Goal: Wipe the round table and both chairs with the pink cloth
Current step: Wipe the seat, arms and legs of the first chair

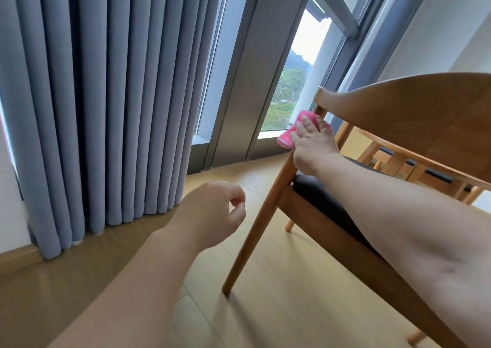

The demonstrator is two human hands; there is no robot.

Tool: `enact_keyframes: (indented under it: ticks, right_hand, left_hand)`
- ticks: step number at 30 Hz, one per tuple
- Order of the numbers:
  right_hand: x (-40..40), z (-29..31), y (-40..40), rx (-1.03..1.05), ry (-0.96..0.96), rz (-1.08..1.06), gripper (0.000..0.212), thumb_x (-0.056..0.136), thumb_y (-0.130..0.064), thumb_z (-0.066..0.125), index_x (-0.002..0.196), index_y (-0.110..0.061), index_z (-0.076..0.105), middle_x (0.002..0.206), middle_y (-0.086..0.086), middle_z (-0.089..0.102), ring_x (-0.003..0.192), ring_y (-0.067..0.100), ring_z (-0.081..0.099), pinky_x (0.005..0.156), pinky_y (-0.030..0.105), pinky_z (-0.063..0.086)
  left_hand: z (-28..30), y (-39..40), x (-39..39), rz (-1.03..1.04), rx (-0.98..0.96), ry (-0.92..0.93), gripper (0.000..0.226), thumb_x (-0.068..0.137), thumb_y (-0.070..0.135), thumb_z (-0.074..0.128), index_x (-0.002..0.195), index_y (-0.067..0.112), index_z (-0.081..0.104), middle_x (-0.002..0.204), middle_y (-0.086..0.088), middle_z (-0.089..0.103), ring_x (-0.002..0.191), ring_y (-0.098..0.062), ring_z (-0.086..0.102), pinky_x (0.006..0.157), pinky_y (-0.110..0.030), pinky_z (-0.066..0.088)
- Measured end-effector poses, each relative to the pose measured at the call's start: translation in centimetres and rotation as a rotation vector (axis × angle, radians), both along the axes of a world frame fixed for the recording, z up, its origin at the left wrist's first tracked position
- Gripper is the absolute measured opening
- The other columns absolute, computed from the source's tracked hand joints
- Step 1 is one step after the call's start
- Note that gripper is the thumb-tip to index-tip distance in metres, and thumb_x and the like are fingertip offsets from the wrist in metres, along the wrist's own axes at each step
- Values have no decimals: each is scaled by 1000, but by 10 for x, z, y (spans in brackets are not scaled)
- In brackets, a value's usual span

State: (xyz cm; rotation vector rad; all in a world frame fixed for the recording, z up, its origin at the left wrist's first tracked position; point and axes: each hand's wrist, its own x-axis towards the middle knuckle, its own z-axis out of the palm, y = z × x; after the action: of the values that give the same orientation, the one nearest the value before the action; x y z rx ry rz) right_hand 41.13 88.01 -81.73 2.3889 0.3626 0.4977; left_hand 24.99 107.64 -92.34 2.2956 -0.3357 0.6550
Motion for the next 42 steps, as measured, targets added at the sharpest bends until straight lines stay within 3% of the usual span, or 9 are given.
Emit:
enact_keyframes:
  ticks: [5,10,15,19,27,42]
  right_hand:
    - [-3,-17,-5,-26,59,71,57,98,-21,26,154,-16,15,162,8,-2,147,27,-15,110,45,-22]
    - [-18,-66,-8,-152,203,154,58,101,-32,29,154,-19,10,162,5,-2,147,27,-15,108,46,-22]
    - [-36,-103,-18,-288,301,150,61,101,-30,33,154,-22,4,161,4,-8,145,27,-17,112,49,-18]
    - [-49,-107,-23,-410,308,137,58,102,-31,27,154,-20,5,160,6,-9,146,28,-17,110,48,-19]
    - [-67,-106,-35,-475,288,106,57,102,-35,24,154,-18,5,161,7,-7,146,29,-14,108,47,-20]
    - [-146,-116,-131,-492,299,179,58,100,-29,21,153,-12,4,160,12,-6,147,30,-11,105,45,-26]
  left_hand:
    - [-1,-1,2,-16,2,28,11,88,29,55,92,29,66,85,16,62,83,-6,58,73,-32,57]
    - [-4,-1,2,-26,22,65,12,90,29,55,94,27,66,85,13,62,81,-7,58,73,-30,57]
    - [-5,-2,2,-31,30,83,14,90,29,55,94,26,67,84,11,63,80,-8,59,72,-31,57]
    - [-7,-3,2,-27,37,98,15,90,29,54,95,26,67,84,12,63,81,-8,59,73,-33,57]
    - [-11,-15,-5,-93,86,122,10,91,27,55,89,27,66,78,16,59,75,-6,58,68,-23,54]
    - [-6,-101,-16,-307,291,120,16,87,33,53,77,27,64,71,10,62,68,-10,58,62,-36,55]
